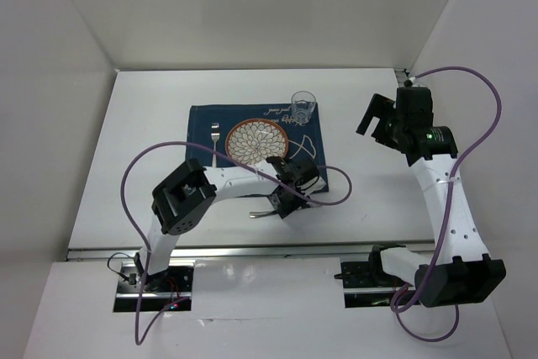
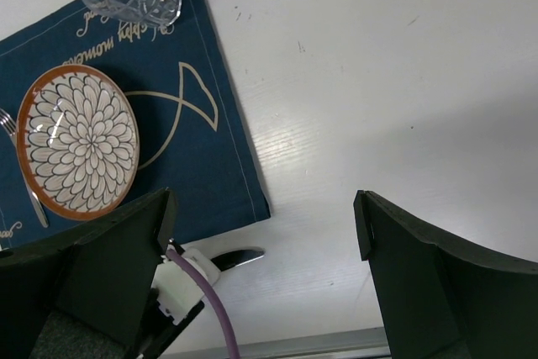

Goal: Set the dinner table for one person

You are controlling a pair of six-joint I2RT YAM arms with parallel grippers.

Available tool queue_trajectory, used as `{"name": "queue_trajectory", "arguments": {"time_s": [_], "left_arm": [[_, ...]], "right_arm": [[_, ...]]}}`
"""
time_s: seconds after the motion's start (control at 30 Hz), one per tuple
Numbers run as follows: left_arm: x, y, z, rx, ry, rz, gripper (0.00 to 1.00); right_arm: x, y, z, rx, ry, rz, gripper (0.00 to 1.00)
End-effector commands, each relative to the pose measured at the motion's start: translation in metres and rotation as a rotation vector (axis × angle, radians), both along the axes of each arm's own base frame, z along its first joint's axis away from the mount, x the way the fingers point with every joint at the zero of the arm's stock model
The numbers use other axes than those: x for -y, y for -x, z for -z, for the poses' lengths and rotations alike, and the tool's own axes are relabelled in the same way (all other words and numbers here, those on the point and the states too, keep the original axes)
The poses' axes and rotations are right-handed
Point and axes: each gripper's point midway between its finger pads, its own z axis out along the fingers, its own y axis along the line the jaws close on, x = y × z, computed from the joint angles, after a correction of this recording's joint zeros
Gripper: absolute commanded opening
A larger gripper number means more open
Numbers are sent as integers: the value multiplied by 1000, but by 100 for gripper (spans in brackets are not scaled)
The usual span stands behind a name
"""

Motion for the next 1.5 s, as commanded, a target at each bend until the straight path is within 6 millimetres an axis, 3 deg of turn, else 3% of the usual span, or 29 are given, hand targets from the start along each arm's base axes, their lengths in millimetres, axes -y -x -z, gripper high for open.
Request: {"name": "queue_trajectory", "arguments": {"time_s": [0.0, 0.07, 0.1, 0.2, 0.33, 0.5, 0.57, 0.6, 0.63, 0.73, 1.03, 1.33, 1.43, 1.47], "left_arm": [[-21, 15, 33, -107, -83, 17, 51], [-22, 18, 32, -117, -77, 19, 48], [-21, 19, 32, -126, -71, 21, 36], [-21, 23, 30, -142, -60, 35, 25], [-13, 32, 23, -158, -39, 81, 22], [-6, 36, 9, -145, -28, 121, 30], [-1, 44, 5, -153, -24, 155, 41], [-3, 44, 5, -156, -33, 167, 56], [0, 44, 4, -137, -35, 175, 62], [-6, 37, 10, -107, -82, 165, 72], [-9, 35, 39, -161, -112, 178, 70], [-13, 30, 46, -200, -113, 176, 67], [-14, 33, 51, -224, -123, 185, 61], [-14, 33, 51, -224, -123, 185, 52]], "right_arm": [[3, 5, -5, 19, 9, 5, 100], [5, 5, -5, 20, 15, 12, 100], [5, 5, -5, 20, 15, 12, 100], [5, 5, -5, 20, 15, 12, 100], [5, 3, -7, 29, 14, 12, 100], [8, 3, -7, 29, 14, 21, 100], [8, 3, -7, 29, 14, 21, 100], [8, 3, -7, 29, 14, 21, 100], [8, 3, -7, 29, 14, 21, 100], [8, 3, -7, 29, 14, 21, 100], [8, 3, -7, 29, 14, 21, 100], [8, 2, -4, 20, 15, 21, 100], [8, 2, -4, 20, 15, 21, 100], [8, 2, -4, 20, 15, 21, 100]]}}
